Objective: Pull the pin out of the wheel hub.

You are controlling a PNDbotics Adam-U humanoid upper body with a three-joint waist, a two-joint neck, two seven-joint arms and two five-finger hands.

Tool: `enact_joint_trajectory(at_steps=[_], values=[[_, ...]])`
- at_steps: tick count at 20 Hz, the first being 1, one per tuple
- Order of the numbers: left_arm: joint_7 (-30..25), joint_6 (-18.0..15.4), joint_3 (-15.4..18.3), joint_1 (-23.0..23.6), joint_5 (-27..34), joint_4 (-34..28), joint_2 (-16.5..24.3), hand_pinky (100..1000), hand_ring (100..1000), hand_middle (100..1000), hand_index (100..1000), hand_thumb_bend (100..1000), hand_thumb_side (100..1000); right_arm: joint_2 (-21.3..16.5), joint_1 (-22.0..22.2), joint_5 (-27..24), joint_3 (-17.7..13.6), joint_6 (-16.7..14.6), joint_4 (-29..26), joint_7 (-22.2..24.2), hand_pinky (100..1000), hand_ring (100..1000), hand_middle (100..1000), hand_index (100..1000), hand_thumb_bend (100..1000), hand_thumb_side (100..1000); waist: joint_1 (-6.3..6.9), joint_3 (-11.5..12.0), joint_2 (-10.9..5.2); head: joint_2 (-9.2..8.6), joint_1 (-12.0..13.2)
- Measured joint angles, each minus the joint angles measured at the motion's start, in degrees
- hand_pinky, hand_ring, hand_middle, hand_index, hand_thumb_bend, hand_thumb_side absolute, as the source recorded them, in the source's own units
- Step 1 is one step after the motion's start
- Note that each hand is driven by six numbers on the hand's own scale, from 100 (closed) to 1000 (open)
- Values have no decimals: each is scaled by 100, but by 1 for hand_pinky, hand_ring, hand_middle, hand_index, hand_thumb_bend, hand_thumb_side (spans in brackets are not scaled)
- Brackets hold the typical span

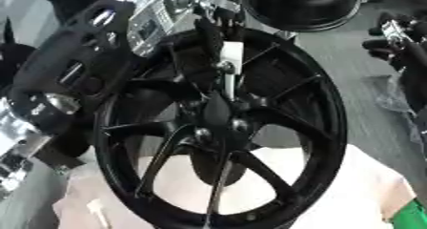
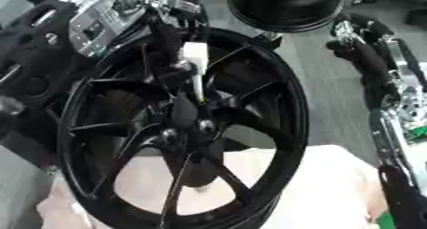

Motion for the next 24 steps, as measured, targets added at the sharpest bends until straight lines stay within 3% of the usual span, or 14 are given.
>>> enact_joint_trajectory(at_steps=[6,15,20,24], values=[[1,20,-43,21,7,-76,5,878,786,687,422,345,100,0,0,0,1,1,0,1,824,690,667,829,144,507,0,5,0,0,21],[-4,-53,-97,16,-4,-348,176,883,781,669,356,344,100,0,3,0,2,3,0,3,825,690,667,829,142,509,6,39,-1,3,29],[-2,47,73,-78,41,-674,358,879,773,657,342,374,100,-1,48,0,3,4,0,4,825,691,668,829,140,511,38,82,-3,6,28],[26,237,402,-138,60,-1027,616,875,769,651,336,381,100,-7,57,0,3,4,2,4,825,690,668,829,140,513,52,140,-4,8,10]])
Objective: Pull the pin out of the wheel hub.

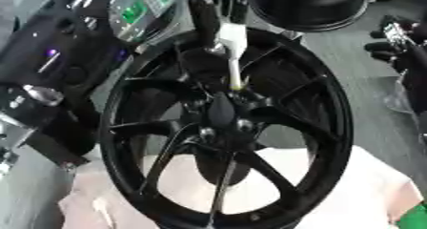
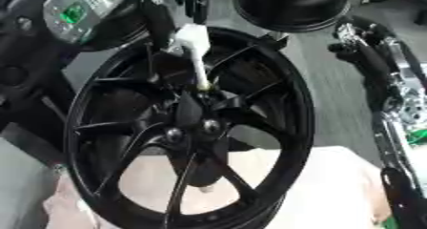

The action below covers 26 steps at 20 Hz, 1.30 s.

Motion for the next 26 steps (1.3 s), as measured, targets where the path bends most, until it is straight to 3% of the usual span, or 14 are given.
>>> enact_joint_trajectory(at_steps=[4,8,9,10,11,16,20,26], values=[[23,176,432,36,50,-444,432,872,767,651,329,395,100,-12,42,0,-9,-3,4,-6,825,690,668,829,140,515,-2,58,0,0,-73],[144,356,1053,612,142,-1090,1344,874,768,652,330,413,100,-65,46,0,-52,-15,13,-49,825,690,668,829,139,514,0,152,8,0,-183],[211,416,1223,867,166,-1263,1647,873,768,653,330,411,100,-75,47,0,-75,-24,13,-64,825,690,668,829,139,513,1,170,22,-1,-215],[297,483,1408,1184,201,-1440,1973,872,767,652,329,486,100,-91,47,0,-92,-29,13,-84,825,690,668,829,123,530,2,182,44,-3,-241],[400,559,1596,1539,250,-1614,2295,871,767,652,329,401,100,-106,47,0,-116,-35,13,-105,825,690,668,829,140,512,0,187,68,-4,-267],[1098,1029,2528,3337,742,-2182,3412,863,765,650,327,355,100,-147,46,0,-224,-64,13,-215,825,691,668,829,140,507,-26,245,97,-8,-301],[1608,1330,2973,4303,1203,-2240,3663,860,765,651,331,327,100,-153,43,-1,-286,-80,10,-284,825,690,668,828,139,507,-66,256,108,-14,-317],[2084,1517,3322,5181,1640,-2191,3686,863,773,664,381,236,100,-153,42,-7,-314,-87,-1,-325,825,690,668,828,140,507,-84,286,120,-17,-341]])
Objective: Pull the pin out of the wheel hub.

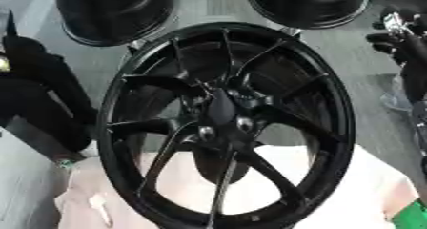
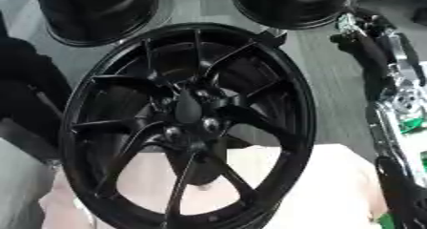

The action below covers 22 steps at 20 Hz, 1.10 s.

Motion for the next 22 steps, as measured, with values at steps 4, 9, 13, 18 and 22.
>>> enact_joint_trajectory(at_steps=[4,9,13,18,22], values=[[215,32,180,451,213,29,0,888,821,733,670,402,100,0,0,-12,-15,-4,-1,-20,825,690,667,828,140,507,-3,25,1,0,-37],[321,11,330,754,407,133,-15,904,852,800,941,709,287,0,0,-15,-16,-4,-2,-26,824,690,667,828,140,507,-7,39,1,0,-70],[367,-6,433,788,482,318,-17,905,855,799,919,751,328,0,0,-15,-17,-4,-2,-26,824,690,667,828,141,507,-9,42,1,1,-74],[402,-52,449,789,508,378,-27,905,850,797,905,726,344,0,0,-15,-19,-3,-2,-25,824,690,667,827,141,507,-9,41,1,3,-74],[425,-69,467,789,539,376,-75,872,825,783,887,584,419,0,0,-15,-25,-2,-2,-24,824,690,667,827,141,507,-8,37,1,3,-74]])
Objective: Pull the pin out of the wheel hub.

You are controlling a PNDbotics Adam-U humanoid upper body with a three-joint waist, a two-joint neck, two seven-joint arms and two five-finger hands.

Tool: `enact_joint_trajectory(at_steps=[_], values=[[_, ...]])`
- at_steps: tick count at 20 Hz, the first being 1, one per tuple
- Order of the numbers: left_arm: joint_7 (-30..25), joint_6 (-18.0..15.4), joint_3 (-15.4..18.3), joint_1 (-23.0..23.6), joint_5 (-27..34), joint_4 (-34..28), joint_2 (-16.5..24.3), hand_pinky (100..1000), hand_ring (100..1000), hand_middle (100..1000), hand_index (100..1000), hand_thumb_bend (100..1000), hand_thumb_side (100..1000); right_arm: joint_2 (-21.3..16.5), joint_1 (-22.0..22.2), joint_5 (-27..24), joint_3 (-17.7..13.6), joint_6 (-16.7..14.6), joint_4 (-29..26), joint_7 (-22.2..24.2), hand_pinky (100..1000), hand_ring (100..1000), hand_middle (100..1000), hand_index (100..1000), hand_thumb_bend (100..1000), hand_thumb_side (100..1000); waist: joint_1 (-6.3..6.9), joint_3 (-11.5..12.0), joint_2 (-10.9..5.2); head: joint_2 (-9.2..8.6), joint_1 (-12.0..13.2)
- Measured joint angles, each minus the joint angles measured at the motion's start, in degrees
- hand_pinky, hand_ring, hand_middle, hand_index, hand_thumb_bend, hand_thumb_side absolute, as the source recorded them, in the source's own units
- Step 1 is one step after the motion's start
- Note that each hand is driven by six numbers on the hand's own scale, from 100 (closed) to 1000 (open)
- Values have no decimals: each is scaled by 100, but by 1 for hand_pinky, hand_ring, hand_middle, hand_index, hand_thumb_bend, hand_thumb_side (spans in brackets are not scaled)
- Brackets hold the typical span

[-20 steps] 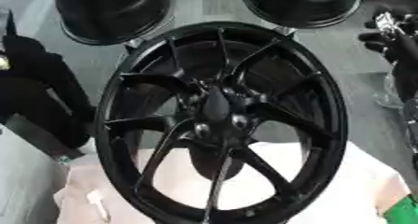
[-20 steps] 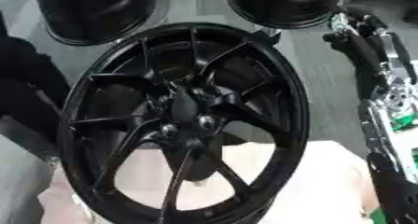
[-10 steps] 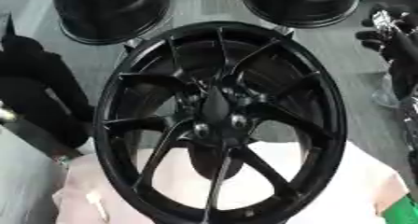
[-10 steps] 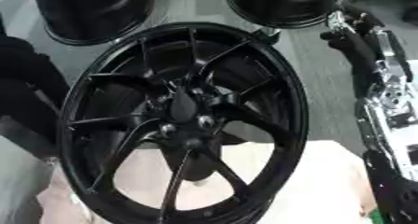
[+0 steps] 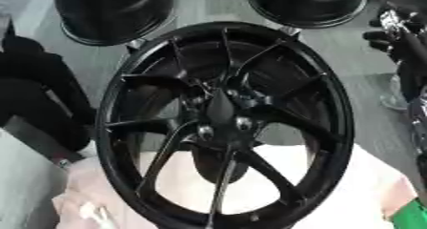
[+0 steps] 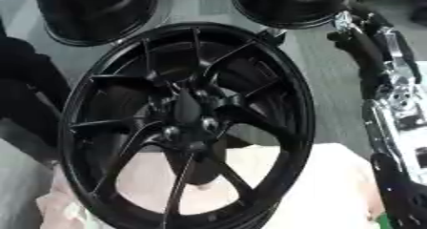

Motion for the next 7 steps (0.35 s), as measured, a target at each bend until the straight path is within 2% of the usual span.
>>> enact_joint_trajectory(at_steps=[3,5,7], values=[[462,-9,116,-69,300,-95,-168,781,770,740,825,530,470,0,1,0,-1,1,0,1,825,689,666,827,140,507,-2,21,-1,3,4],[1309,-117,261,-150,828,-273,-448,767,767,742,808,490,484,0,3,0,-2,0,0,1,825,690,666,827,140,508,-20,26,-1,5,6],[2436,-336,345,-212,1558,-473,-844,765,778,757,802,465,516,1,3,0,-2,1,0,1,825,690,666,827,139,507,-49,24,-2,6,20]])
